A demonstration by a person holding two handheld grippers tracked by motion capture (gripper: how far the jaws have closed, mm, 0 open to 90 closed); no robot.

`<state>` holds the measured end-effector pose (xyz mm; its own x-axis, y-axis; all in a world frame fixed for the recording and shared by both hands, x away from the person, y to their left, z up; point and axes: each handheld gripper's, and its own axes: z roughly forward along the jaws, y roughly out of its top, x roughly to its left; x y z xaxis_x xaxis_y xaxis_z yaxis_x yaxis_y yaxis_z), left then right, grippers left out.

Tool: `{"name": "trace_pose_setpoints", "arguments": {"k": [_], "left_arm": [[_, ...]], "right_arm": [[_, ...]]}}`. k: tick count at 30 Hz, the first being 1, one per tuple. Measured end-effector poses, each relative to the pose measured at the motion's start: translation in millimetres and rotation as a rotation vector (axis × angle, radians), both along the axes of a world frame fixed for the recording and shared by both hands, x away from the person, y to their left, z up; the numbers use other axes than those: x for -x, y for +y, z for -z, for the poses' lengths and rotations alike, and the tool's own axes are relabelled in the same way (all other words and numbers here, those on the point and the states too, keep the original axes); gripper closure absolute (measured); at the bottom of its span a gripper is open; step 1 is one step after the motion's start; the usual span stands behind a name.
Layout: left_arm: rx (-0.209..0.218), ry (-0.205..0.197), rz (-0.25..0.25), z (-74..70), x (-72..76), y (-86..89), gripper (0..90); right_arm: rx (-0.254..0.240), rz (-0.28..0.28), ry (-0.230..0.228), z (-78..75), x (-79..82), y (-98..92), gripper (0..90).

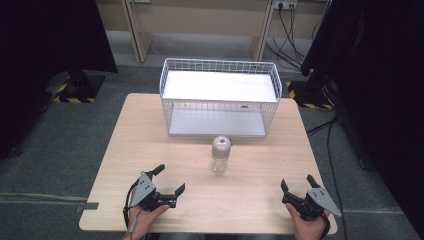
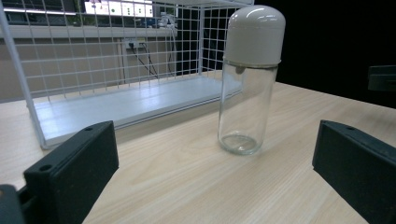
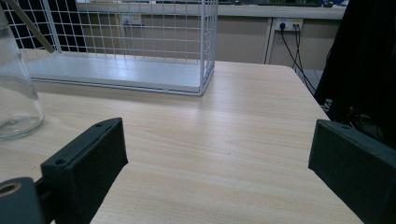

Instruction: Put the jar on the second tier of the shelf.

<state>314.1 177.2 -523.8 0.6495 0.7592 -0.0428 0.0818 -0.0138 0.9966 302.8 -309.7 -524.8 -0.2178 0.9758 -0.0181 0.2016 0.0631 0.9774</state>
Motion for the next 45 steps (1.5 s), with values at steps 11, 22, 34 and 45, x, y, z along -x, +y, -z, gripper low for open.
{"name": "trace_pose_setpoints", "arguments": {"k": [11,22,34,45], "left_arm": [[0.018,-0.020,0.028,-10.1,-11.5,-21.8,0.0],[0.013,-0.043,0.060,-21.9,-28.5,-47.6,0.4],[0.008,-0.058,0.066,-30.6,-45.6,-70.5,0.8],[0.010,-0.074,0.092,-41.6,-58.0,-97.5,0.8]], "right_arm": [[0.001,0.000,0.002,0.0,-0.2,0.1,4.5],[-0.003,0.000,-0.001,0.0,0.2,-0.2,4.5],[-0.001,0.000,0.000,0.0,0.0,-0.1,4.5],[-0.004,0.000,0.000,0.0,0.0,-0.3,4.5]]}}
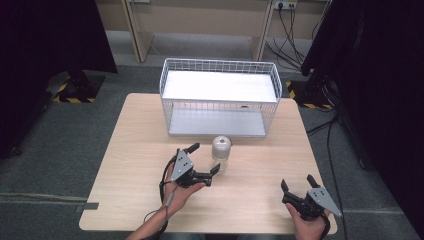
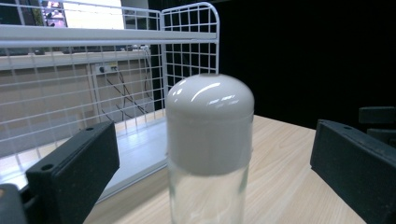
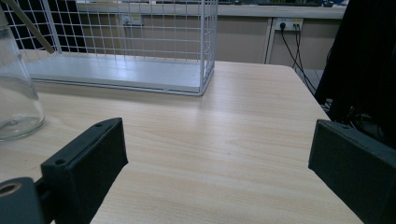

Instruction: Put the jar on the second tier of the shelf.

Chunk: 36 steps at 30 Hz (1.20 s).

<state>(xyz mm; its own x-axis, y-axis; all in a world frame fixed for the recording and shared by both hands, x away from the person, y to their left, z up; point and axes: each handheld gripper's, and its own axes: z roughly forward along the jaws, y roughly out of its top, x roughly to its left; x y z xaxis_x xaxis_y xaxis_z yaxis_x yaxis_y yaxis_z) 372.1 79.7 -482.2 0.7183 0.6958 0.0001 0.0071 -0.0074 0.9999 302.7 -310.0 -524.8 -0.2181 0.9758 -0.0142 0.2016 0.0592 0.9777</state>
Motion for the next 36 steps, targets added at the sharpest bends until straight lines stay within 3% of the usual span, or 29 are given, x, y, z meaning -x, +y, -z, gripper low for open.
{"name": "trace_pose_setpoints", "arguments": {"k": [16,29,36], "left_arm": [[0.005,0.010,-0.029,-1.9,-17.1,-31.1,5.7],[-0.021,0.007,-0.069,4.8,-26.5,-36.1,18.7],[-0.010,0.011,-0.065,7.4,-28.6,-36.5,27.5]], "right_arm": [[0.000,-0.003,0.000,0.0,0.0,-0.1,4.5],[-0.002,-0.004,0.002,0.0,-0.2,-0.2,4.5],[-0.001,-0.005,0.003,-0.1,-0.3,-0.1,4.6]]}}
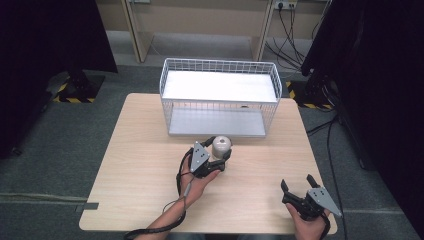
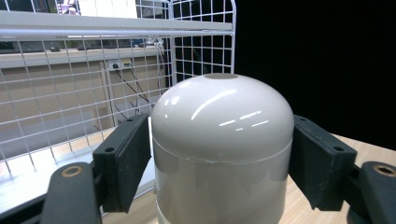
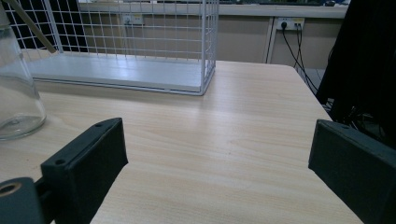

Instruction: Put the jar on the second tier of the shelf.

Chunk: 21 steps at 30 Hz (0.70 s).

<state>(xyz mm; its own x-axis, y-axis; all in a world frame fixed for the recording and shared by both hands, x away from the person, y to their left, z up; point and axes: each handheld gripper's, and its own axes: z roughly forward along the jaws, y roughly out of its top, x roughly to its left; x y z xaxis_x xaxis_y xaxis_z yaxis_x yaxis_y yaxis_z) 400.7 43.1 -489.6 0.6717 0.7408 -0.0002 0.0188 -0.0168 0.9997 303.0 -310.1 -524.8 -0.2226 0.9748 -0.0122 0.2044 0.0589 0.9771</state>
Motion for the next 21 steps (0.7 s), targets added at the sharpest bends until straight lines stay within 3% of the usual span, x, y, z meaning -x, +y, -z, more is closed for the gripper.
{"name": "trace_pose_setpoints", "arguments": {"k": [21], "left_arm": [[0.018,-0.006,-0.017,-6.2,4.1,6.2,31.1]], "right_arm": [[-0.002,-0.001,-0.001,0.0,0.0,-0.2,4.5]]}}
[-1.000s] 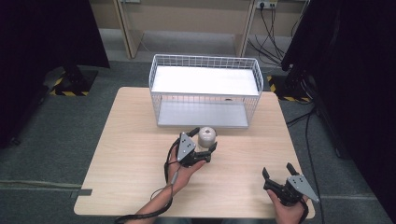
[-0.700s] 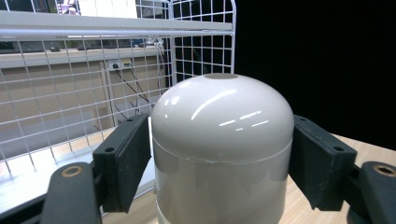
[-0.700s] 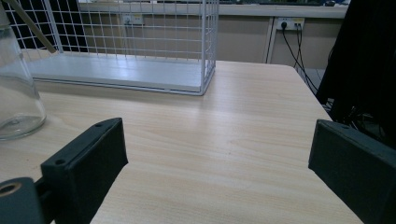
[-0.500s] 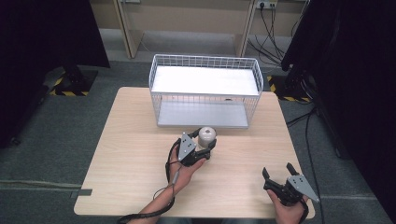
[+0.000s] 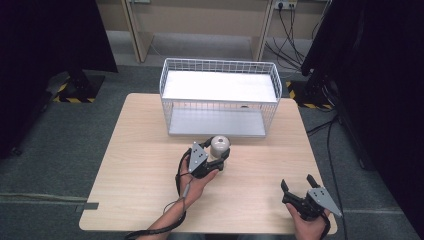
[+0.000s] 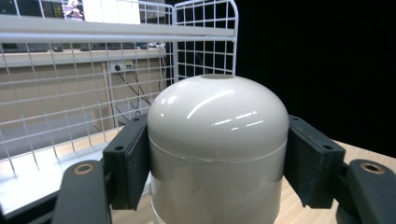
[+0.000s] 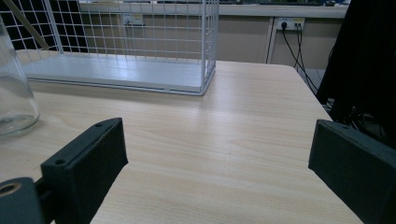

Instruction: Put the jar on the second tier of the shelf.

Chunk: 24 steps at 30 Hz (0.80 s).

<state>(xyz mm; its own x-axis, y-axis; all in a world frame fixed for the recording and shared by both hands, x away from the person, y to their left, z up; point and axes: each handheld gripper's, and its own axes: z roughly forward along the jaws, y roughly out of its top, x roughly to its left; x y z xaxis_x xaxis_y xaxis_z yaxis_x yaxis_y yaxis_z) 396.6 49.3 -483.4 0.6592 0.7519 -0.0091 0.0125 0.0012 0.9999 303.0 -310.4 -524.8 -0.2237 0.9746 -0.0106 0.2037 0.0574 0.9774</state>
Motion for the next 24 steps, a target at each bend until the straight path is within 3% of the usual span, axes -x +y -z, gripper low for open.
{"name": "trace_pose_setpoints", "arguments": {"k": [24], "left_arm": [[0.052,-0.089,-0.029,-49.4,5.7,28.1,31.1]], "right_arm": [[0.004,0.003,-0.002,0.0,0.2,0.4,4.5]]}}
